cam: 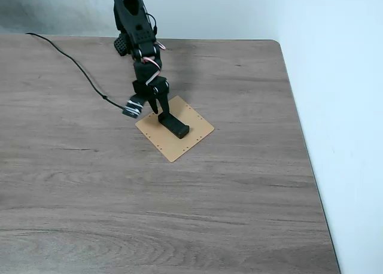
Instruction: Grasp a black block and then place it on the board.
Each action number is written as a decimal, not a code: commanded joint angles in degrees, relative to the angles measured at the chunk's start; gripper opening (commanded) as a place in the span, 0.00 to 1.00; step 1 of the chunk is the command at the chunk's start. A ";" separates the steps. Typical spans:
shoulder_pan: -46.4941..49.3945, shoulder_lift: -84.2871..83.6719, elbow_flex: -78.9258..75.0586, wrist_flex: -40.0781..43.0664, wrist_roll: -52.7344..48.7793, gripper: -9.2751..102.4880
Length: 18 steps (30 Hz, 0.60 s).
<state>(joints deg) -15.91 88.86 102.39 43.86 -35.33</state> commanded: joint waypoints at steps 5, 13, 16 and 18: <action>5.19 13.54 -2.90 1.05 -2.29 0.10; 13.18 33.13 17.23 -9.76 9.05 0.08; 15.64 40.25 22.94 -7.73 16.96 0.08; 17.23 44.82 25.66 -3.69 19.42 0.08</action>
<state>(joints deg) -0.44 127.18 125.24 37.00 -17.84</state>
